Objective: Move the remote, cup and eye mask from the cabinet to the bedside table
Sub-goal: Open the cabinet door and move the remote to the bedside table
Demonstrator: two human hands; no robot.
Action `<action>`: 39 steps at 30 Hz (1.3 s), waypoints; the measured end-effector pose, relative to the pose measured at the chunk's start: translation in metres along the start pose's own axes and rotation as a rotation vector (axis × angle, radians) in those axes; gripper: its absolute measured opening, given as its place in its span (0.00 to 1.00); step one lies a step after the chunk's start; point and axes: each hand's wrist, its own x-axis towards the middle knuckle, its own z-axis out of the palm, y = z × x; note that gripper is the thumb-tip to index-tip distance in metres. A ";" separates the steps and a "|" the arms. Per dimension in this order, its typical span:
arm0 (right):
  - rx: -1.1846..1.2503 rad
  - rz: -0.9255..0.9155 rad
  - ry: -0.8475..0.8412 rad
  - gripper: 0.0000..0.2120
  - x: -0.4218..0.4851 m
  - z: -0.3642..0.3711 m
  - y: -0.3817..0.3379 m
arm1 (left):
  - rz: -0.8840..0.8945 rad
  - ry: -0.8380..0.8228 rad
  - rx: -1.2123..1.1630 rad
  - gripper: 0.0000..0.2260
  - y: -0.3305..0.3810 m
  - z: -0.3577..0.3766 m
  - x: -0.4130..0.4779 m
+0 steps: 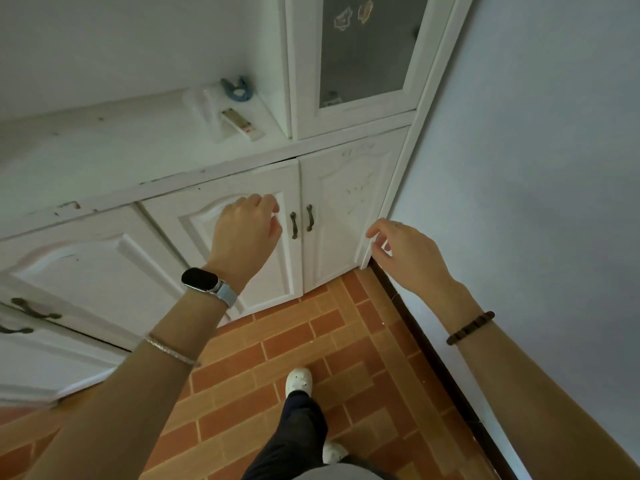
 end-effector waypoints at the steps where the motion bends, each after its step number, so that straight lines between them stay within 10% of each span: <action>1: 0.005 -0.002 0.024 0.08 0.014 -0.006 -0.002 | 0.021 0.028 -0.001 0.06 -0.004 -0.001 0.016; 21: 0.199 -0.142 0.533 0.07 0.247 -0.206 -0.050 | 0.371 0.442 0.071 0.07 -0.025 -0.088 0.286; 39: 0.449 -0.431 0.697 0.17 0.380 -0.343 -0.131 | 0.330 0.581 0.251 0.25 -0.016 -0.145 0.381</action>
